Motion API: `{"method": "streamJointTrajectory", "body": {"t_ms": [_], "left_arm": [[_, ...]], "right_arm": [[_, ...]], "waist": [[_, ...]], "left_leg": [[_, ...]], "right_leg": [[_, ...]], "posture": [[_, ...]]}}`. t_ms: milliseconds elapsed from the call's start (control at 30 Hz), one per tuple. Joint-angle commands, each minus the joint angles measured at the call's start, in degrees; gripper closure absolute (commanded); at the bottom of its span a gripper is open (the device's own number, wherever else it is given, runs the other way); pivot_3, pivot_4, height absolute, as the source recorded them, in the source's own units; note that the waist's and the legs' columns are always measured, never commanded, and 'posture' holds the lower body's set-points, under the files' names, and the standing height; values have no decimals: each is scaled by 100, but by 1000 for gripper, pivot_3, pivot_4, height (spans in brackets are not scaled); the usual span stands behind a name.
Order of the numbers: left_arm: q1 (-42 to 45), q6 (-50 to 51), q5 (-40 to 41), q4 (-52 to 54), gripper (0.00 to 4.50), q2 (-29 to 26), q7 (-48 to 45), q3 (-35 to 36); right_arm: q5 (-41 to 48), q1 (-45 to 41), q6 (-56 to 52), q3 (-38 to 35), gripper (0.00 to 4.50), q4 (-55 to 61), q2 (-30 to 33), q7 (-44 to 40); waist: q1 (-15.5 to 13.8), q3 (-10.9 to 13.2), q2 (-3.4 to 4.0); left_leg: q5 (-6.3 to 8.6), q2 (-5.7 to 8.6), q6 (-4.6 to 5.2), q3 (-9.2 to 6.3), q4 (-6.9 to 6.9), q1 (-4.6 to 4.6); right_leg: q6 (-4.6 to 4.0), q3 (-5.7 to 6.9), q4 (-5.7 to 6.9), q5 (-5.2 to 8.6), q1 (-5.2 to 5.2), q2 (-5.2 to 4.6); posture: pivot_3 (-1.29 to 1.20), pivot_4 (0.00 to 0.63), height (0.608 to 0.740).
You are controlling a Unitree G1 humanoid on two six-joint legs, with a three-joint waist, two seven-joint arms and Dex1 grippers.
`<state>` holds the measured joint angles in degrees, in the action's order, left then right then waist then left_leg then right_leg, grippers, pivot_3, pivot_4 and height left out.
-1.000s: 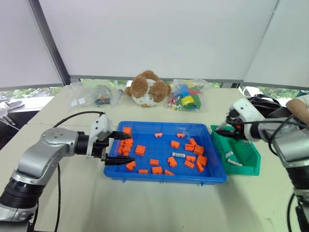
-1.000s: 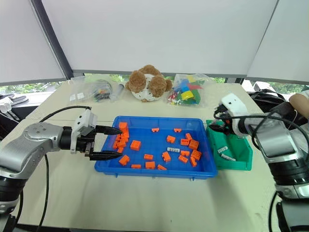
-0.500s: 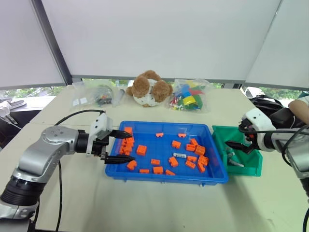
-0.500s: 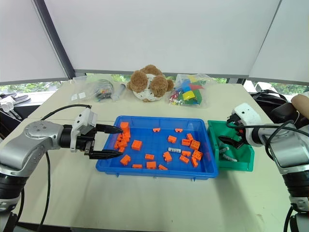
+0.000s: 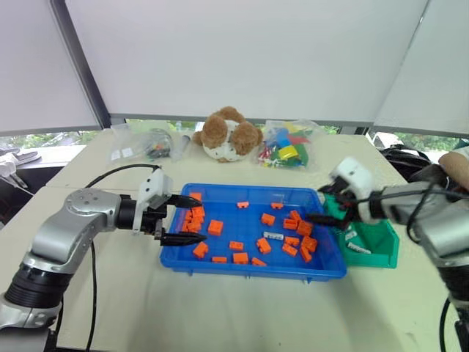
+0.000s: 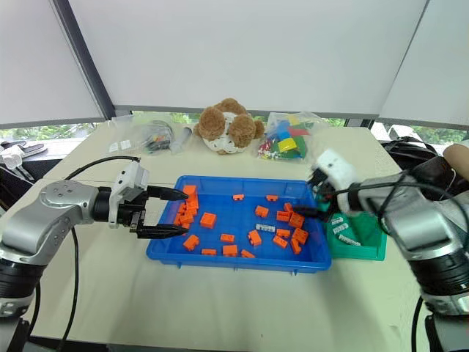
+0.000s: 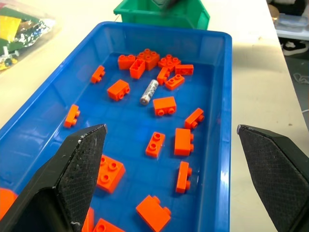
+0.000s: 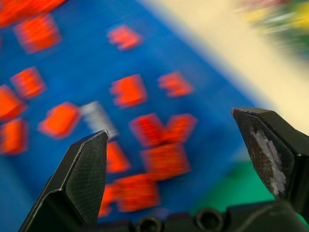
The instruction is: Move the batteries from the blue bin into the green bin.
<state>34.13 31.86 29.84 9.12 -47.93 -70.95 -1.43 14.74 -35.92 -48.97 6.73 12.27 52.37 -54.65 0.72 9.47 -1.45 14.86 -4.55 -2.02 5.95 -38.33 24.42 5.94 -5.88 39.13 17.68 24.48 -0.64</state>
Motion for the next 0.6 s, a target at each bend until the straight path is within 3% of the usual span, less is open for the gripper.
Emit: {"method": "streamJointTrajectory", "body": {"t_ms": [33, 600], "left_arm": [[85, -76, 6, 111, 0, 4, 5, 60], [-181, 87, 119, 421, 0, -83, 188, 250]], "right_arm": [[-53, -93, 304, 267, 45, -13, -192, -112], [-810, -741, 1439, 1364, 45, -1944, -1131, -643]], "waist": [[6, 0, 0], [9, 0, 0]], "left_leg": [[0, 0, 0, 0, 0, 0], [0, -1, 0, -1, 0, -1]], "right_leg": [[0, 0, 0, 0, 0, 0], [0, 1, 1, 0, 0, 2]], "posture": [[0, 150, 731], [0, 150, 731]]}}
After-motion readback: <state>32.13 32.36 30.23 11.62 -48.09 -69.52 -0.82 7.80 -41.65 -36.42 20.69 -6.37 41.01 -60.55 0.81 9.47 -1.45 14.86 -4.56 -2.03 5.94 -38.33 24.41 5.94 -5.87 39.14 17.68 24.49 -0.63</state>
